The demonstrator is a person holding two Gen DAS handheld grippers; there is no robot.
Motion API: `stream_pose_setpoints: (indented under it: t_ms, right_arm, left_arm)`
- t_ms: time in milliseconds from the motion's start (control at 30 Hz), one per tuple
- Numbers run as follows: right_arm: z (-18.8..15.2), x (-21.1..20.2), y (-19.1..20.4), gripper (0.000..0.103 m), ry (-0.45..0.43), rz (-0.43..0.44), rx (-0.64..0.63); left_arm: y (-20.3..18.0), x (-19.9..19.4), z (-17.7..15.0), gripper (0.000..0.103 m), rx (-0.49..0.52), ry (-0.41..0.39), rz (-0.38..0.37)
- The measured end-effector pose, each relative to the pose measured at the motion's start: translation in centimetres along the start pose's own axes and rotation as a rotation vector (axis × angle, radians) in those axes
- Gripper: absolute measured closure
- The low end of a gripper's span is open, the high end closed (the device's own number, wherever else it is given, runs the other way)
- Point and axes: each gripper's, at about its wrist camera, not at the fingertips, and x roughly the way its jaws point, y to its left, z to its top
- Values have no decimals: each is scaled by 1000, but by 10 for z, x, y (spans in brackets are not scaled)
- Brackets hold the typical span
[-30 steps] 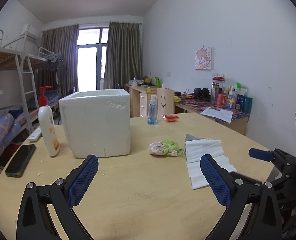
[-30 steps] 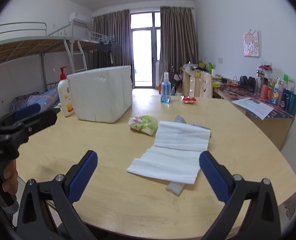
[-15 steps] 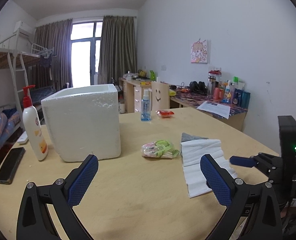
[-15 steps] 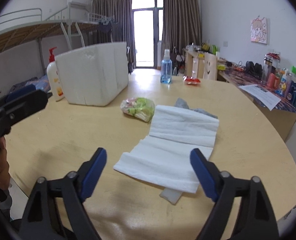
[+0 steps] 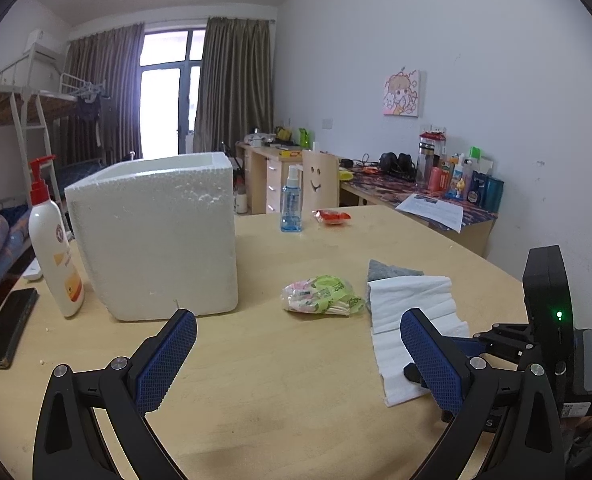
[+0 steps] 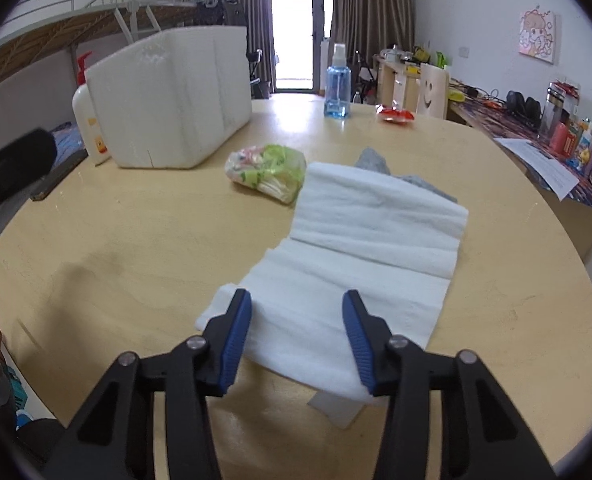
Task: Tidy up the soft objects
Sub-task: 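Close the right gripper on the white tissue and lift it, then move the left gripper to the white foam stick while the right gripper holds the tissue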
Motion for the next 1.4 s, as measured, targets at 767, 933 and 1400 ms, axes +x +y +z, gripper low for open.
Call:
stream_pose_setpoints:
  t_ms: [767, 933, 1400]
  right_arm:
    - [2, 7, 4, 97, -4, 29, -97]
    - [11, -13, -7, 98, -69, 78, -43]
    - [35, -72, -35, 98, -272, 32, 66]
  left_arm:
    - [-2, 30, 4, 1, -14, 66, -5]
    - [-7, 31, 5, 1, -6, 67, -7]
    - [-33, 24, 1, 1, 26, 71, -67]
